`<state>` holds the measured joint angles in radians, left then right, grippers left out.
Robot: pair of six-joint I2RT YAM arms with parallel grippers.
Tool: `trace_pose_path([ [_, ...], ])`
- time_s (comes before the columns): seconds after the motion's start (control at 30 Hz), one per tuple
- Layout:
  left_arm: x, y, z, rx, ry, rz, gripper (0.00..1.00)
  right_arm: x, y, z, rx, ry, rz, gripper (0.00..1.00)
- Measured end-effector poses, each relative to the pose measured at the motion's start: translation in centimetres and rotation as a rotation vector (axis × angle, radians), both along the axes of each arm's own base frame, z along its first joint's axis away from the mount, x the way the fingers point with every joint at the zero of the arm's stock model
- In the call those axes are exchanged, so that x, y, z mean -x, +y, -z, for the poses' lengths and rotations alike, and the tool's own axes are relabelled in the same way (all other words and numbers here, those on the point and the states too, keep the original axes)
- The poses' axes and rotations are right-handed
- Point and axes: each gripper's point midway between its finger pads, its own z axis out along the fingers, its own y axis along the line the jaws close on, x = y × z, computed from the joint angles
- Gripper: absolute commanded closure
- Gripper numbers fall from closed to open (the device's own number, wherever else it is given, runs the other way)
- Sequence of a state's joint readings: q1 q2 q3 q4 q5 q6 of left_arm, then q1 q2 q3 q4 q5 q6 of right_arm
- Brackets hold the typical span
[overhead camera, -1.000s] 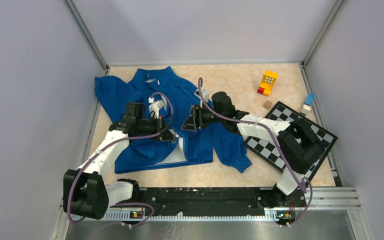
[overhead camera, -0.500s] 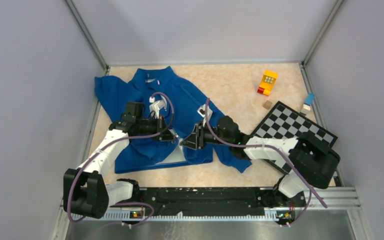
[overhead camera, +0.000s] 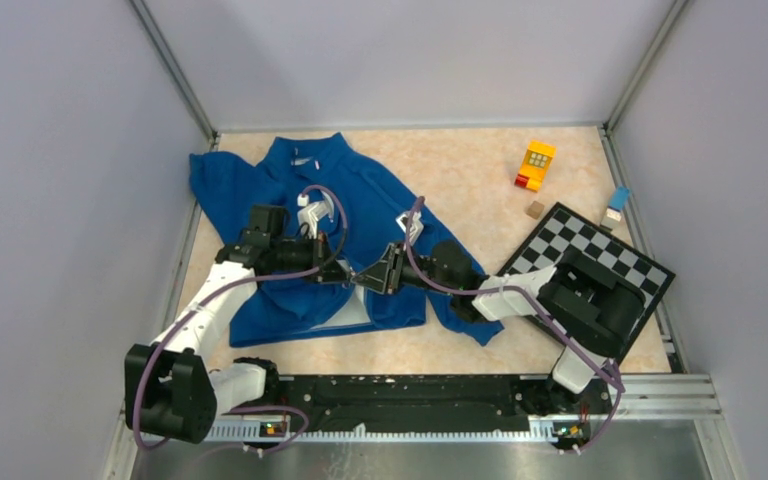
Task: Zip up the jacket
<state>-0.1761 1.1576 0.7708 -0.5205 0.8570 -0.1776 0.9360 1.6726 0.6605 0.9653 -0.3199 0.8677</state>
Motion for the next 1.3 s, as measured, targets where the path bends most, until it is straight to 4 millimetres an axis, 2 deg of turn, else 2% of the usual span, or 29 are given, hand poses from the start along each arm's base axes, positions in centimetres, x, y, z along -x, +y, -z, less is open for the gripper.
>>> trace_pose_path([
  [0.13, 0.1, 0.0, -0.1, 0.0, -0.003, 0.0, 1.0, 0.0, 0.0, 0.1, -0.019, 0.011, 0.009, 0.74],
  [0.4, 0.1, 0.0, -0.2, 0.0, -0.008, 0.001, 1.0, 1.2, -0.3, 1.7, 0.003, 0.04, -0.005, 0.72],
  [0.57, 0.1, 0.0, -0.2, 0.0, -0.007, 0.001, 1.0, 1.3, -0.1, 2.5, 0.013, 0.048, -0.009, 0.8],
  [0.77, 0.1, 0.0, -0.2, 0.0, -0.007, 0.0, 1.0, 1.2, 0.1, 3.9, 0.038, 0.065, -0.011, 0.8],
  [1.07, 0.1, 0.0, -0.4, 0.001, -0.021, 0.002, 1.0, 1.2, 1.3, 2.5, 0.008, 0.03, -0.028, 0.79],
  [1.23, 0.2, 0.1, -0.4, 0.0, -0.023, 0.005, 1.0, 1.3, 1.6, 3.1, 0.021, 0.04, -0.033, 0.8],
  [1.3, 0.2, 0.1, -0.4, -0.001, -0.025, 0.006, 1.0, 1.3, 1.8, 3.4, 0.028, 0.044, -0.033, 0.83],
])
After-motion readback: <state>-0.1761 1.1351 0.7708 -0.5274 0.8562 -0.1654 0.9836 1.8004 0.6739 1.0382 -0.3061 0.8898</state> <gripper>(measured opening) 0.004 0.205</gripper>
